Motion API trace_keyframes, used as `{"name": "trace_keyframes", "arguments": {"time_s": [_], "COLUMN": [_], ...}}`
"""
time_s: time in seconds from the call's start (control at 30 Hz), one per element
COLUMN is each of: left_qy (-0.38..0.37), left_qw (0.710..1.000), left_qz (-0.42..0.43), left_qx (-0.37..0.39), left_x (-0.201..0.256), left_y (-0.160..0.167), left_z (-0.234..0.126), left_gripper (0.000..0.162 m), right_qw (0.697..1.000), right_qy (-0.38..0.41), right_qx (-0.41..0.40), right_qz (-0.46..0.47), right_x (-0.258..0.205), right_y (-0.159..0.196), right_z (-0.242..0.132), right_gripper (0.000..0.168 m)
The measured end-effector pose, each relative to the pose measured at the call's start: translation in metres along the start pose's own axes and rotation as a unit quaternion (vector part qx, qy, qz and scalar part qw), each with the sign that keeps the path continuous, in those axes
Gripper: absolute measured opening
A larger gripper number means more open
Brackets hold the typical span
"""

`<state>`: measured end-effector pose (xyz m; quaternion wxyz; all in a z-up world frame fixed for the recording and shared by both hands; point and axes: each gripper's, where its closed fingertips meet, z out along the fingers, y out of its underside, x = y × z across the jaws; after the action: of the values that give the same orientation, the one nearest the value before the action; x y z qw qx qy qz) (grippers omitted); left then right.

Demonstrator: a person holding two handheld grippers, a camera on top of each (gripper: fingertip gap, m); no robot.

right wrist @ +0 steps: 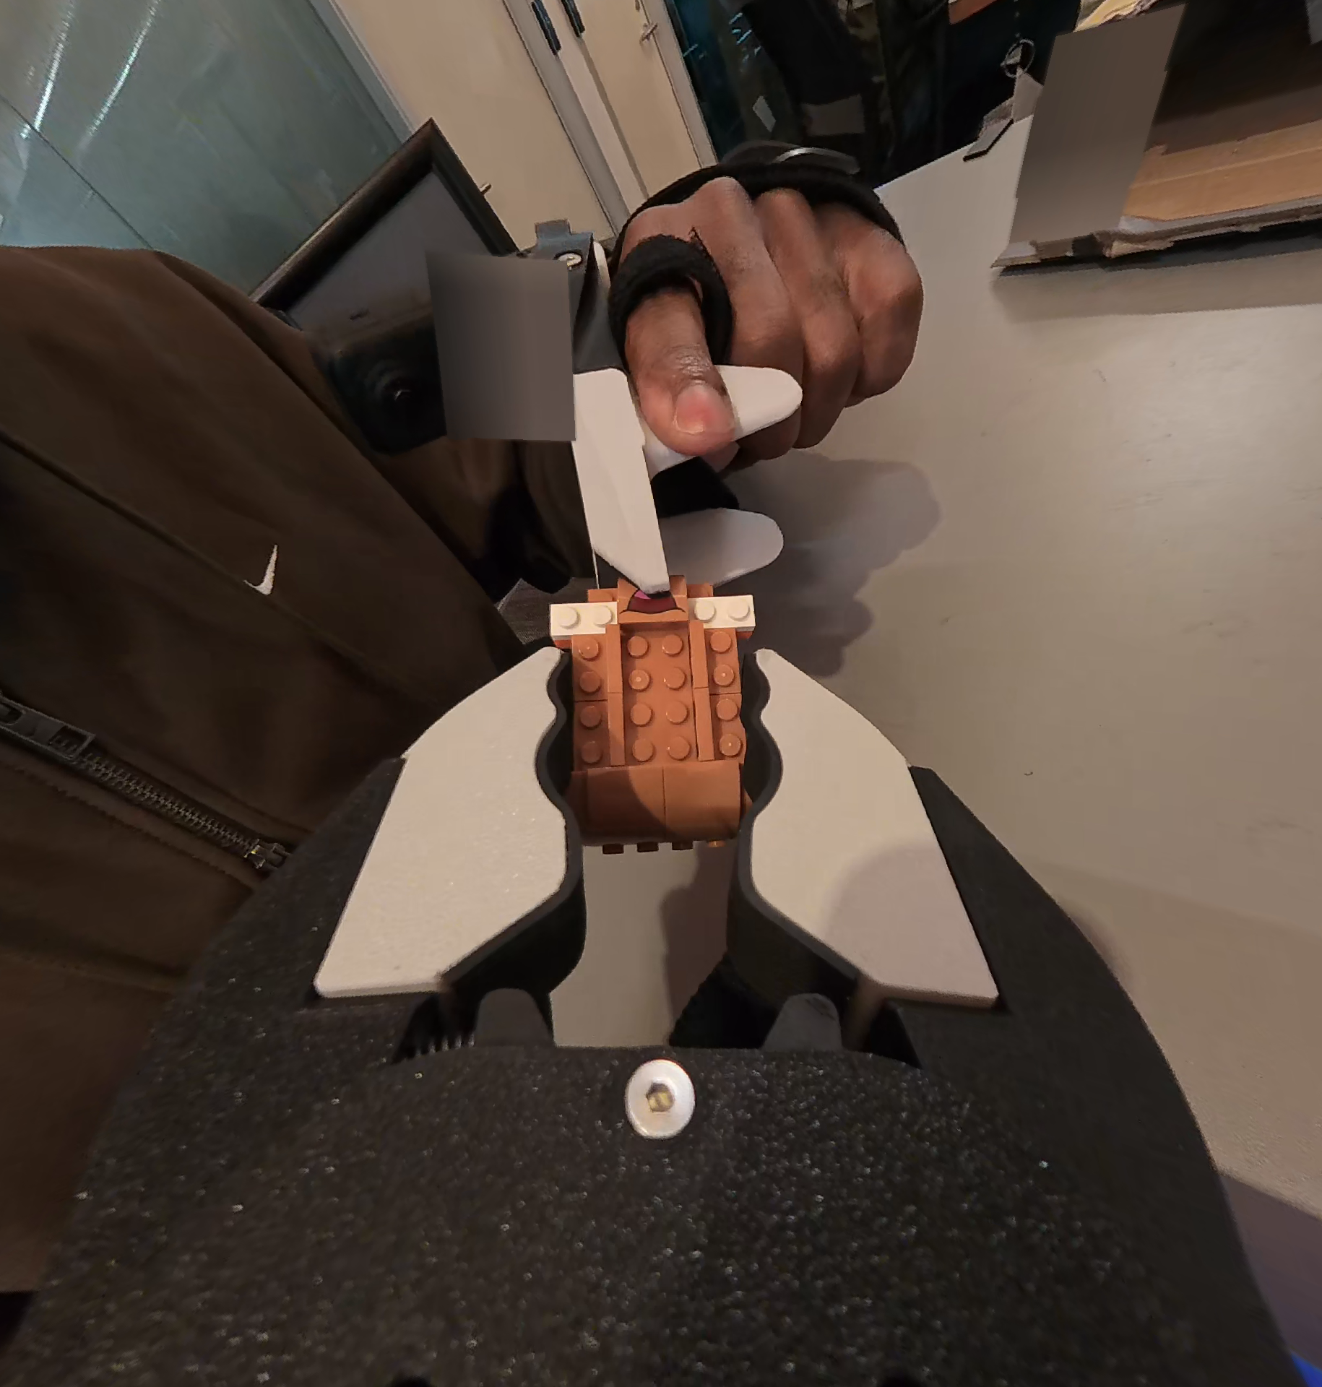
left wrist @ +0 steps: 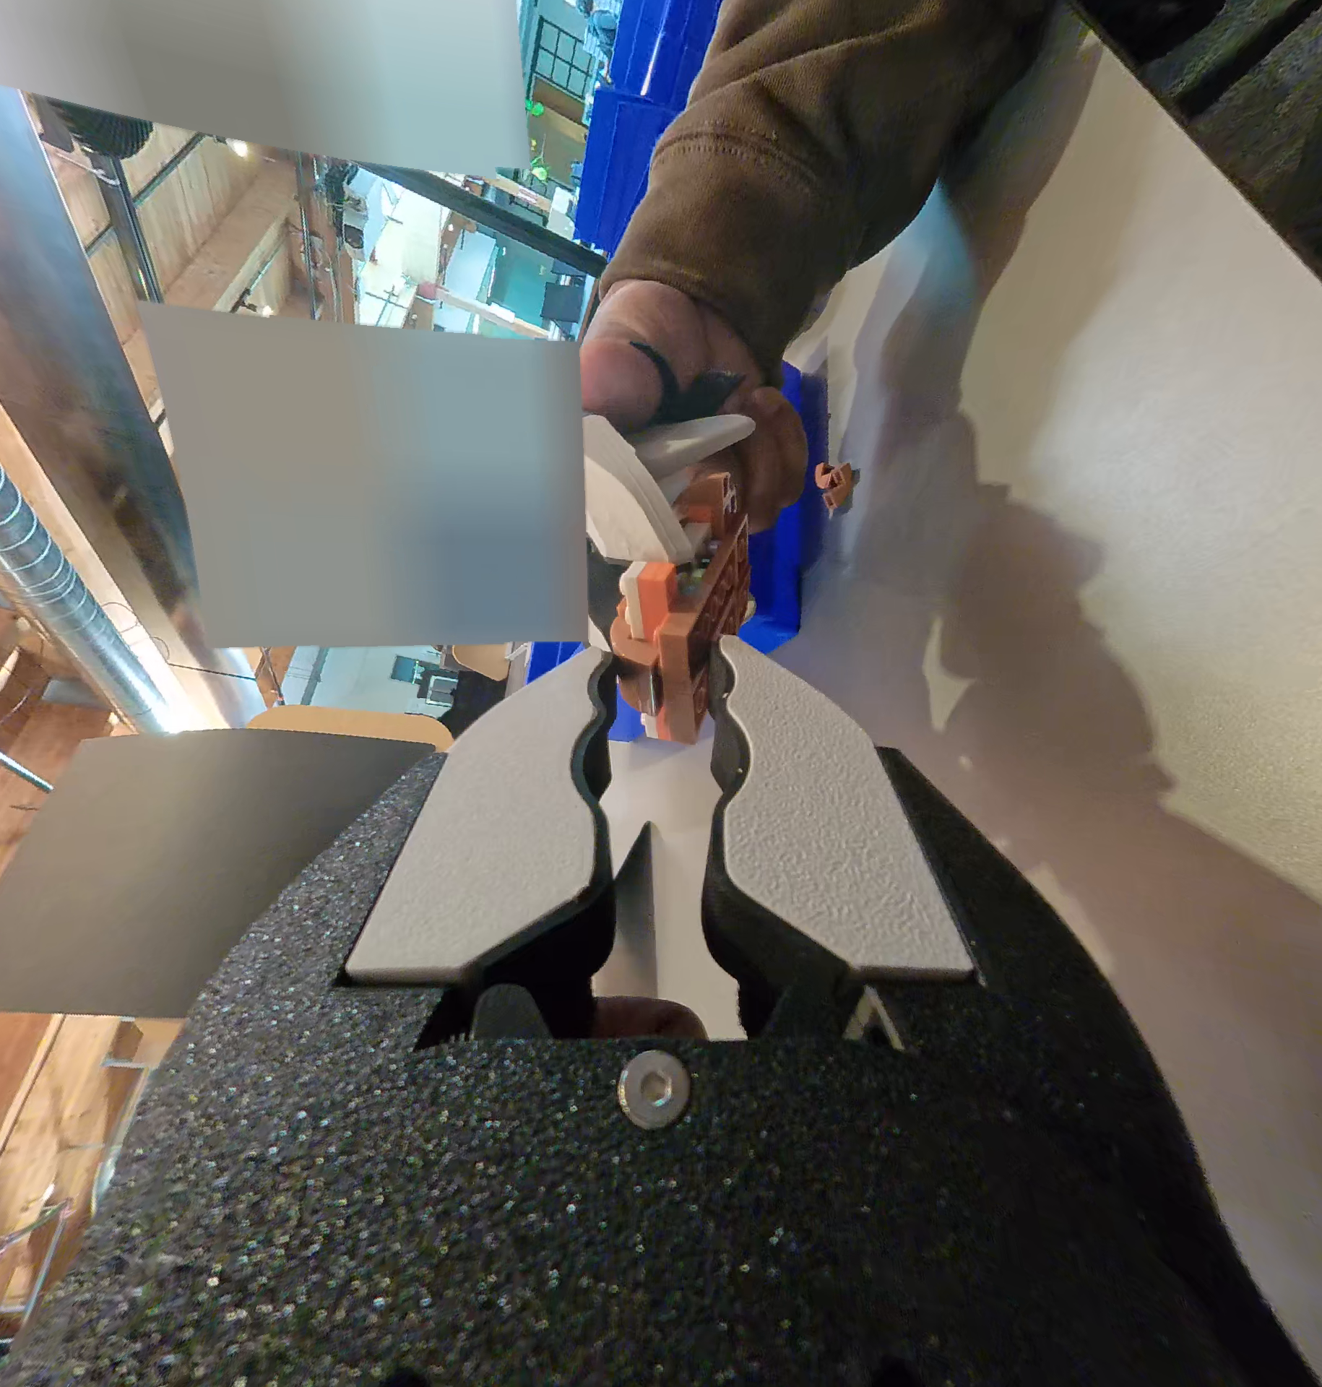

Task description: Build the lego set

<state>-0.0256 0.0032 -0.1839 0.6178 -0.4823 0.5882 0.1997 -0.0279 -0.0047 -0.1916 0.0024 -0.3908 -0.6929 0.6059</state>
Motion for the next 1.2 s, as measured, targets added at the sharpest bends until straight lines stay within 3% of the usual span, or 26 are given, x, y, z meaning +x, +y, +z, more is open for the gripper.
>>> {"name": "trace_keyframes", "arguments": {"time_s": [0.53,0.77,0.9,1.07,1.13,1.2], "left_qy": [0.002,-0.025,-0.036,-0.061,-0.087,-0.105], "left_qw": [1.000,0.998,0.992,0.955,0.926,0.877], "left_qz": [0.014,-0.053,-0.114,-0.268,-0.348,-0.452], "left_qx": [-0.012,0.006,0.045,0.108,0.118,0.125], "left_x": [0.001,-0.006,-0.012,-0.027,-0.034,-0.040], "left_y": [0.004,0.008,0.005,0.005,0.014,0.022], "left_z": [0.001,0.001,-0.004,-0.013,-0.017,-0.020], "left_gripper": [0.023,0.025,0.039,0.048,0.048,0.048], "right_qw": [1.000,0.999,0.997,0.992,0.987,0.977], "right_qy": [0.000,0.008,-0.009,-0.001,0.035,0.087], "right_qx": [0.009,0.049,0.071,0.119,0.143,0.163], "right_qz": [0.008,0.013,-0.001,-0.042,-0.071,-0.103], "right_x": [0.003,0.006,-0.001,-0.005,-0.002,0.004], "right_y": [0.001,-0.008,-0.012,-0.025,-0.031,-0.037], "right_z": [-0.001,-0.004,-0.005,-0.010,-0.014,-0.018], "right_gripper": [0.043,0.043,0.043,0.043,0.043,0.043]}}
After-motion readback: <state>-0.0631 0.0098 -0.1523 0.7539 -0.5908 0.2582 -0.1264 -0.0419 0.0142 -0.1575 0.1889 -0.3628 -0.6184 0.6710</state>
